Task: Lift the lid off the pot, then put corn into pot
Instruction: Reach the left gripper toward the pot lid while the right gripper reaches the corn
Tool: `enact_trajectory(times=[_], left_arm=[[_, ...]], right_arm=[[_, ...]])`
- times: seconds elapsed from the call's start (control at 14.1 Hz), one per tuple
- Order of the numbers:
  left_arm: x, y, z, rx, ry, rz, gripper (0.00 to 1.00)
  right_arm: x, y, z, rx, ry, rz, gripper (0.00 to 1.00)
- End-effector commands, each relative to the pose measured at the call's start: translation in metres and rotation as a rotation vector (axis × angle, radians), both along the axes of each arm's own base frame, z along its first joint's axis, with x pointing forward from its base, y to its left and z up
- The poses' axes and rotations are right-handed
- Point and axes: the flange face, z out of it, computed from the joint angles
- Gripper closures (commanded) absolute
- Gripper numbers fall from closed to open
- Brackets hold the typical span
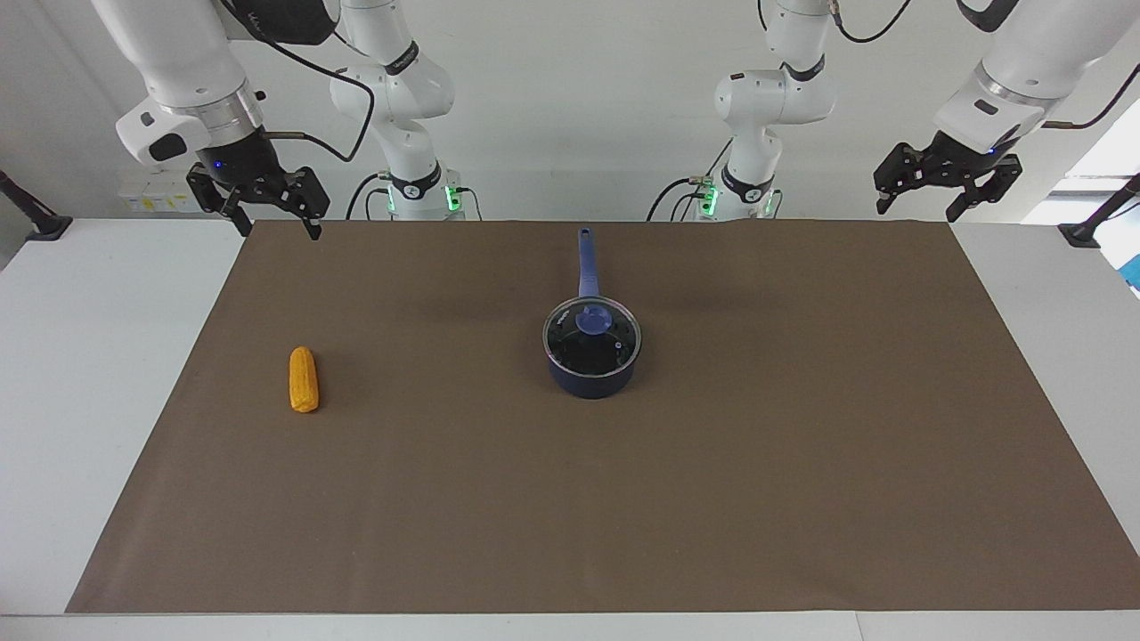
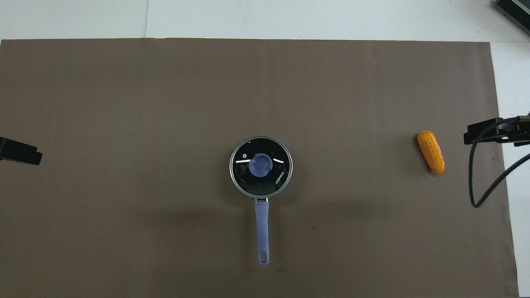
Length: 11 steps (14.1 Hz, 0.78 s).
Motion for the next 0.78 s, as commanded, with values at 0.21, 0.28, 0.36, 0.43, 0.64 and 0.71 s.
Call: enact_trajectory(times=[0.21,0.28,0.36,0.43,0.64,0.71], left_arm=[[-0.009,-0.002,0.000,-0.005,0.013,0.005,0.00],[-0.010,-0.002,0.000,-0.006,0.015,0.006,0.00],[-0.009,-0.001,0.000,-0.004,0.013,0.009,0.00],[-0.009,-0.002,0.000,-0.004,0.013,0.008,0.00],[-0.007,-0.012,-0.004,-0.005,0.016,-0.009,0.00],[-0.005,-0.022,-0.011,-0.004,0.025,-0.028,0.00]], right_arm=[[-0.006,-0.012,0.001,-0.001,0.012,-0.007,0.00],[-0.006,-0.012,0.001,-0.004,0.009,0.010,0.00],[-0.005,-0.013,0.002,-0.005,0.002,0.020,0.00],[-0.004,-0.016,0.002,-0.005,-0.001,0.020,0.00],[-0.006,-0.032,-0.002,-0.003,0.003,-0.006,0.00],[-0.007,-0.032,-0.010,-0.001,0.021,0.009,0.00]])
